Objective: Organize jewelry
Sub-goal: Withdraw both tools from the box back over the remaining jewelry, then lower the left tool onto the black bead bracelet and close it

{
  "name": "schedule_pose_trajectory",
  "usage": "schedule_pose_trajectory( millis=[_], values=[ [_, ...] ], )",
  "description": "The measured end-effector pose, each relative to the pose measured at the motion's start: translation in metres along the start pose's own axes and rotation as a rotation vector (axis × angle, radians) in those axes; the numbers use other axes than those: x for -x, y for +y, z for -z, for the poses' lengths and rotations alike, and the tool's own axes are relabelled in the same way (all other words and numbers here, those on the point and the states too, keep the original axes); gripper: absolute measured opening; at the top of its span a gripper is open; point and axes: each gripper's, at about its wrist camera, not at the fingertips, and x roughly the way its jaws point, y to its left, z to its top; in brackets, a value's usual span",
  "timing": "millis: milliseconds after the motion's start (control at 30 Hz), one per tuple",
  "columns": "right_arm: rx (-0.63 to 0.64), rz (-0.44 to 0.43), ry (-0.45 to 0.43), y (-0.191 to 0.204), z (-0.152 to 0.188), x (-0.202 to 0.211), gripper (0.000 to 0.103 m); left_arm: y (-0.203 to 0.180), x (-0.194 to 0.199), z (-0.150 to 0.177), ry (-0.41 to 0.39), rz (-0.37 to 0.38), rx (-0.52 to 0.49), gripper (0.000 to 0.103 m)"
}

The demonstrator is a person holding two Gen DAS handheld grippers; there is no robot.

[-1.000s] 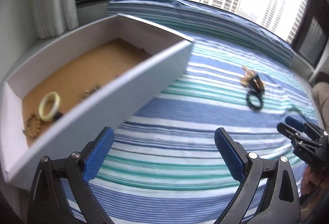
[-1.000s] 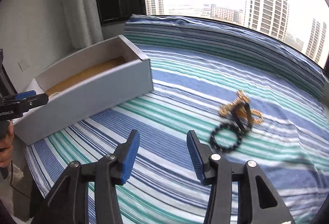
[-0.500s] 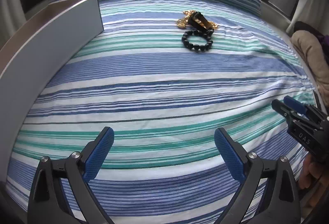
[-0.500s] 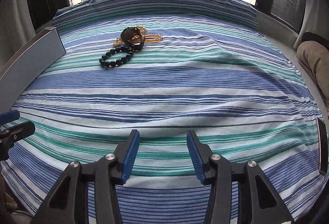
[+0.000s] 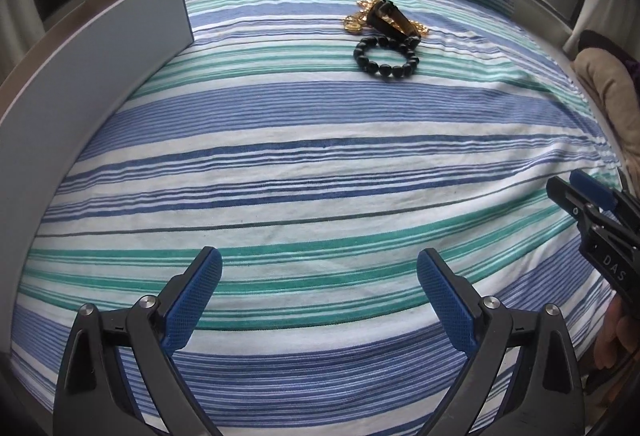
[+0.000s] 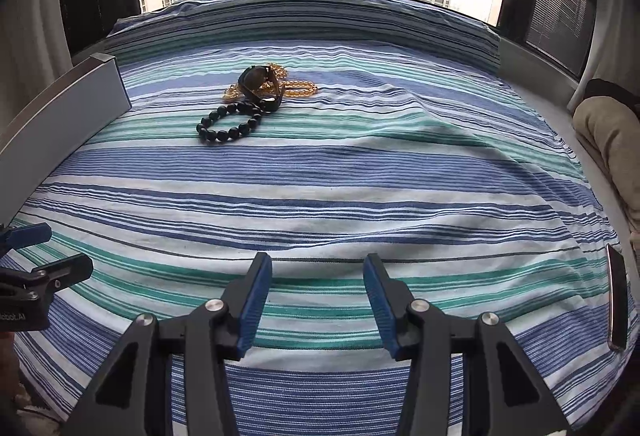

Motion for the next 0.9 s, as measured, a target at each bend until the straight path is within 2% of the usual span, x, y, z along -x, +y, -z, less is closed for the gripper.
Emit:
schedule_pose_trajectory(
  millis=[133,267,433,567,667,733,767,800,867,900],
  values=[
    [0.003,0.005,0.007,0.000,0.000,-0.003,0.048,0.000,-0.006,-0.012,0.015,0.029,-0.008,0.098],
    [-0.007,0.000,0.016,-0.004,0.000,-0.006,0.048,0.006,-0.007,-0.062,-0.048,0.073,0.032,0.098],
    [-0.029,-0.014,0.030,-0.009,0.002,-0.009,0.049,-0.014,-0.038,-0.123,-0.076,0.072,-0.007,0.097],
    [-0.040,-0.022,0.032,-0.013,0.003,-0.007,0.049,-0.027,-0.076,-0.152,-0.075,0.009,-0.021,0.082],
    [-0.045,-0.024,0.030,-0.017,0.003,-0.003,0.049,-0.032,-0.100,-0.161,-0.030,0.002,-0.011,0.078],
    [-0.048,-0.026,0.031,-0.019,0.003,-0.001,0.049,-0.038,-0.105,-0.160,-0.042,-0.030,-0.043,0.074],
    [-0.050,-0.025,0.031,-0.020,0.003,-0.001,0.049,-0.042,-0.104,-0.157,-0.058,-0.038,-0.070,0.062],
    [-0.052,-0.024,0.031,-0.022,0.002,-0.001,0.049,-0.045,-0.102,-0.155,-0.074,-0.023,-0.091,0.041],
    [-0.056,-0.027,0.031,-0.024,-0.001,-0.001,0.049,-0.051,-0.098,-0.151,-0.088,-0.022,-0.142,0.011],
    [-0.056,-0.033,0.032,-0.026,-0.003,-0.001,0.049,-0.053,-0.096,-0.148,-0.092,-0.033,-0.164,0.010]
  ],
)
